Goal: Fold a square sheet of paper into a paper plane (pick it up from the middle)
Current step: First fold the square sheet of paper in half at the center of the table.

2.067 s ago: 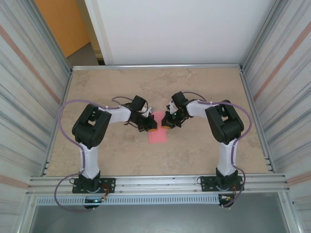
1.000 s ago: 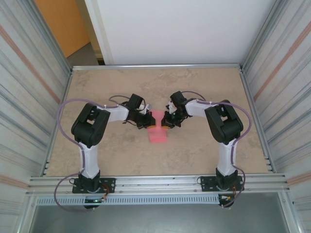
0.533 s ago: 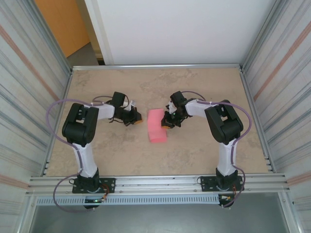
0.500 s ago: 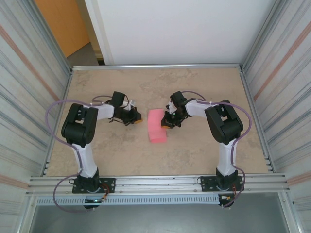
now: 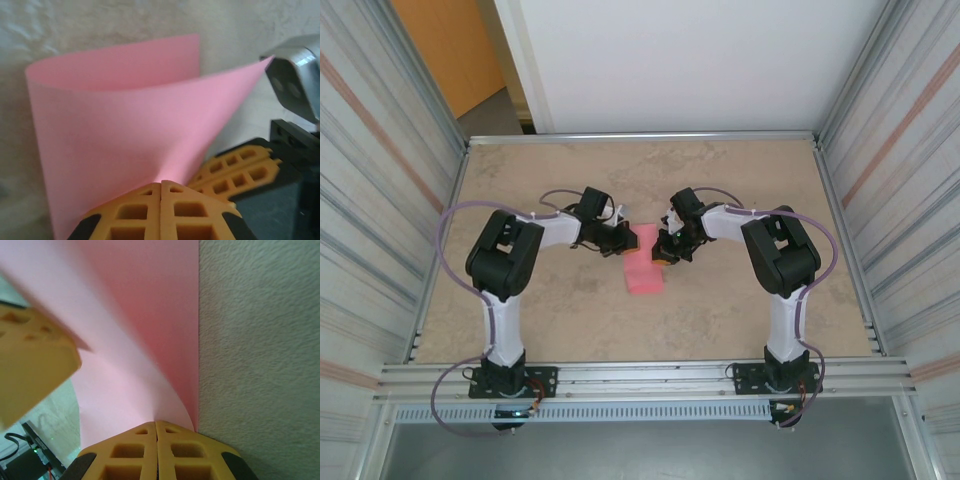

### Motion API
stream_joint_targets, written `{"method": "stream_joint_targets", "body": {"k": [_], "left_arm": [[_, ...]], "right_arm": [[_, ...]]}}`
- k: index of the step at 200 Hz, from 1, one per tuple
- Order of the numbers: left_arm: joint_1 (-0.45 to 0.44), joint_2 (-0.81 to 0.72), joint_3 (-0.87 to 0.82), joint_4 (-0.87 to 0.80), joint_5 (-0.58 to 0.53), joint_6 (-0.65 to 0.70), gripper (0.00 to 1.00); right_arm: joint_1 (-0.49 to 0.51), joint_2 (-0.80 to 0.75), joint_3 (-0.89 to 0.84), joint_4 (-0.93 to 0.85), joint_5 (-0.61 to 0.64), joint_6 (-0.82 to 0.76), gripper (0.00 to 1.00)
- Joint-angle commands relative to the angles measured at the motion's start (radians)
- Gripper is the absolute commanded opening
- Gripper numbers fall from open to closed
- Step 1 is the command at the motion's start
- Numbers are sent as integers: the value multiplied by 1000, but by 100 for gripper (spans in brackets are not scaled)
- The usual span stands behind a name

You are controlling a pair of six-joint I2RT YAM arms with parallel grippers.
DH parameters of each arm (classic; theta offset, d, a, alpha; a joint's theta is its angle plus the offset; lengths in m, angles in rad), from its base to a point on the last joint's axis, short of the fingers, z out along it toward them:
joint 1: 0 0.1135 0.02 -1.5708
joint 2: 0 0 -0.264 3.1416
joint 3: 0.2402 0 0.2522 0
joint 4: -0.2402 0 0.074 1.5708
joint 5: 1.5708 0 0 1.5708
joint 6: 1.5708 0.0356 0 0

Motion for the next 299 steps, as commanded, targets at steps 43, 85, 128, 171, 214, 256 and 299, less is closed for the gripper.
{"method": "stream_joint_targets", "body": {"k": [43,85,128,171,214,256,299], "left_arm": [[134,62,53,-101,-80,66,4],[188,39,100,-125,-79,71,4],[98,-75,59,-30,-31,30,5],[32,13,92,-23,-46,-5,5],[66,103,144,-61,-101,12,4],[146,152,203,-137,-126,58,4],[178,58,193,-224,-110,113,4]], "right_arm": [[-4,146,-108,-171,316,-25,8],[-4,152,-110,-165,316,-21,8],[-3,151,-110,-166,315,-22,8],[-3,156,-112,-165,315,-27,8],[-4,157,-118,-161,319,-29,7],[-7,152,-124,-161,325,-25,7],[-9,142,-137,-157,327,-25,7]]}}
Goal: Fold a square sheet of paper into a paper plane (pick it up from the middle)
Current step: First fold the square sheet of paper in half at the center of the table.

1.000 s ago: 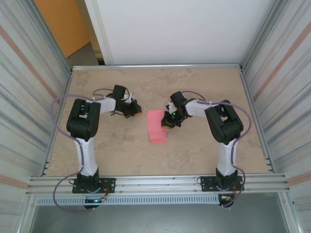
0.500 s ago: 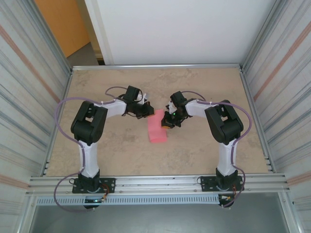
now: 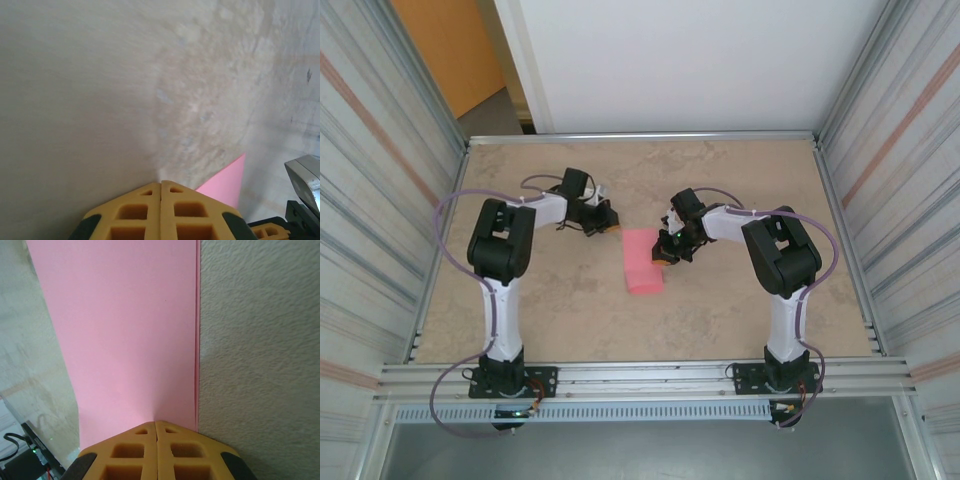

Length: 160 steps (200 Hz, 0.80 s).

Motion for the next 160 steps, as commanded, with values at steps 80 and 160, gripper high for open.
{"method": "stream_joint_targets", "body": {"k": [80,160], "left_arm": [[-171,-350,-347,61,68,-129,5],[-234,-258,-416,153,156,-169,5]], "right_arm": [[-4,153,-132,-174,324,-17,7],[-3,149,-127,-184,321,-21,7]]}}
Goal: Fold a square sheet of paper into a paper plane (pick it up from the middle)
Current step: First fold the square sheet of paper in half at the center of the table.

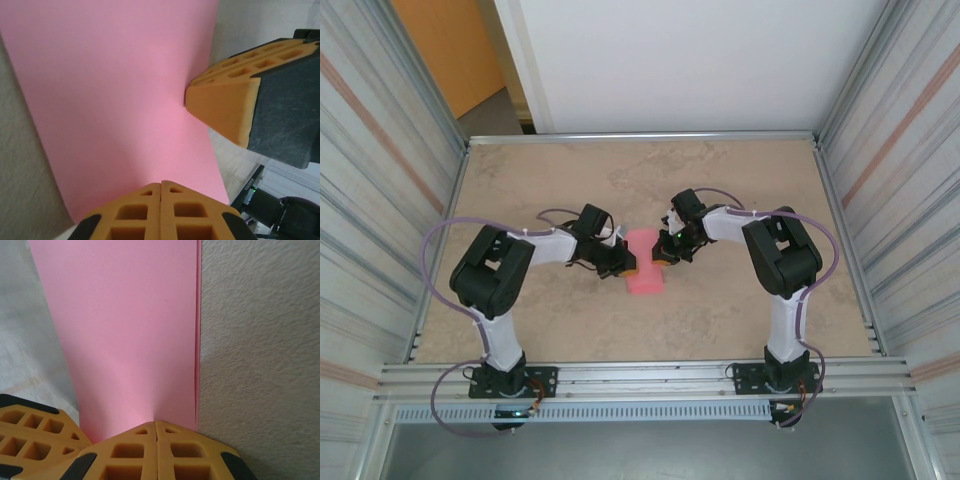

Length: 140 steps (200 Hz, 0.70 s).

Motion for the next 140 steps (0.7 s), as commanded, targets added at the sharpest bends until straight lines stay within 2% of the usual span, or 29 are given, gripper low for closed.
{"method": "stream_joint_targets", "body": {"k": [1,36,67,111,140], "left_arm": [[-1,27,-4,29,56,0,5],[4,51,-13,-81,-6,76,5],[38,41,-73,-107,-37,90,4],[63,-132,-149,-156,-49,93,4],[31,-188,-126,-85,-26,39,5]], "right_arm": [[-3,152,-116,-200,324,-21,7],[-5,149,-116,-201,326,-20,7],[-5,153,-116,-200,330,-22,7],[-9,150,-118,-200,334,-24,7],[-7,154,-120,-201,336,-23,7]]}}
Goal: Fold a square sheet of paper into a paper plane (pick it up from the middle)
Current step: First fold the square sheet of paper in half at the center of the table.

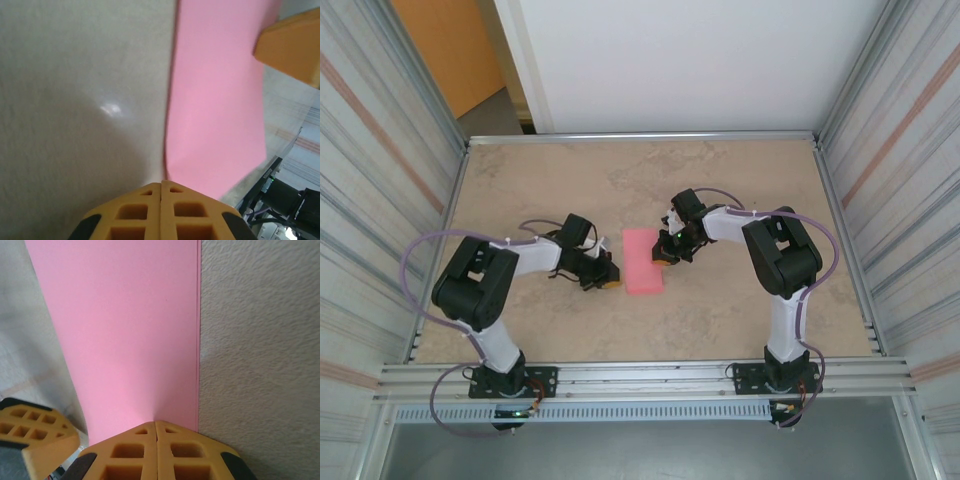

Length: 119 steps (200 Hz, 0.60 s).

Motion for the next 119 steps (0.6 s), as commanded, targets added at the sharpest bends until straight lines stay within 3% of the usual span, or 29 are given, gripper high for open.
{"method": "stream_joint_targets", "body": {"k": [1,34,69,119], "left_arm": [[-31,-53,19,15,-1,-27,5],[-86,13,58,115,-3,-94,4],[-120,91,74,116,7,-97,4],[-109,52,-77,62,-37,-86,4]], "right_arm": [[-6,156,-119,-200,335,-23,7],[-7,158,-123,-194,333,-17,7],[-7,158,-120,-194,333,-17,7],[-9,157,-117,-198,335,-20,7]]}}
